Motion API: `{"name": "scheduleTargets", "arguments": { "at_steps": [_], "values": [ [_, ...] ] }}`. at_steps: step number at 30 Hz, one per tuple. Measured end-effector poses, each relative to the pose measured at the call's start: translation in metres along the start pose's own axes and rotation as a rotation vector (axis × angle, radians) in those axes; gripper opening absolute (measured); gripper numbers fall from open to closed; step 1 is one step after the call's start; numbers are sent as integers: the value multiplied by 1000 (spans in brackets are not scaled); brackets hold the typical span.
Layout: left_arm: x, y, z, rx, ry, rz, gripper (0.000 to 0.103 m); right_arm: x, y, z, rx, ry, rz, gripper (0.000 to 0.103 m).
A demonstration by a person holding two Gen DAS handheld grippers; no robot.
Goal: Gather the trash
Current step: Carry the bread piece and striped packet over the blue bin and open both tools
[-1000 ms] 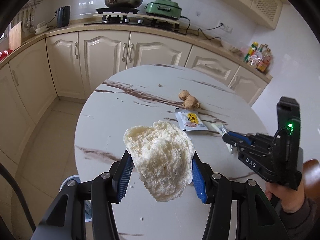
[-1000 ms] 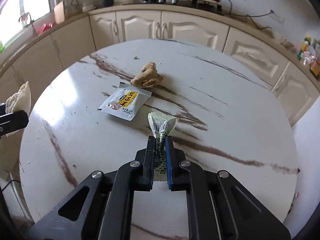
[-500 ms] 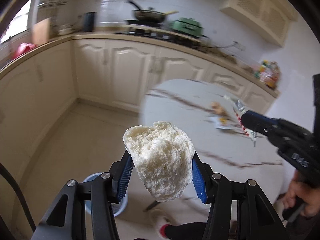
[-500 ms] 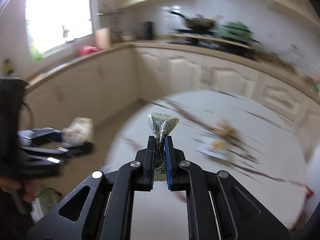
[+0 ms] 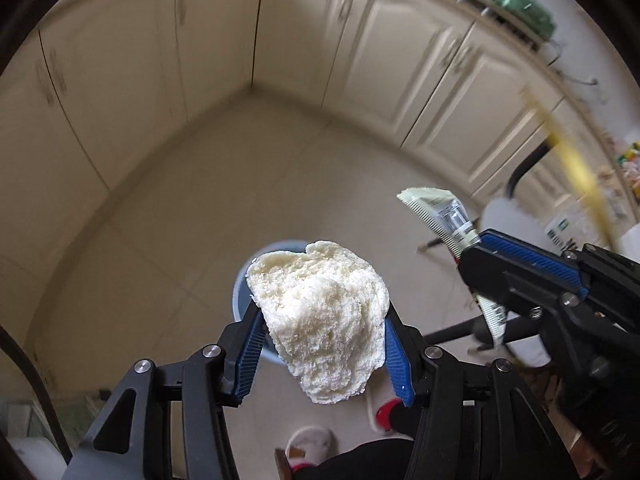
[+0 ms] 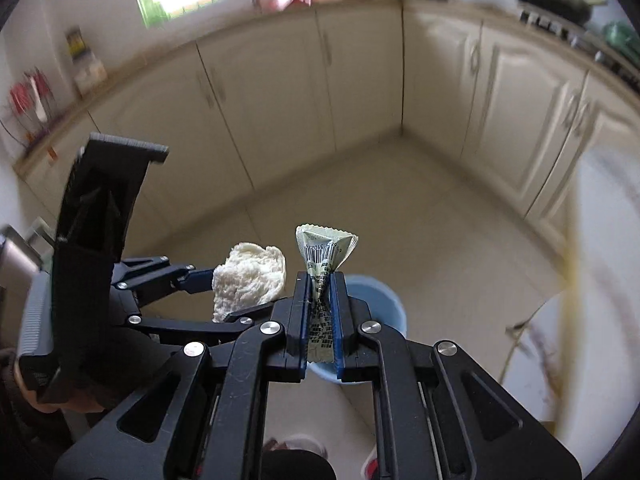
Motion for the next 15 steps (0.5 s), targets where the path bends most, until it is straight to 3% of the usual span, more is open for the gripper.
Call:
{"name": "scheduleTargets", "arguments": {
  "at_steps": [6, 15],
  "values": [
    [-87, 7, -23, 41, -2, -159, 51, -102, 27, 33, -49, 27, -176, 10],
    [-149, -3, -30, 63, -17, -237, 60, -170, 40, 83, -149, -22, -279, 10]
  ]
}}
Point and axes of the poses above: each gripper's, at about its wrist camera, not at the fingertips, and x roughly against the way its jaws point, z to its right, y to its underside, the point moved 5 cm from there along -x, roughly the way its jaws point, and after that the axes turned 3 degrees about y, right-handed, at the moved point
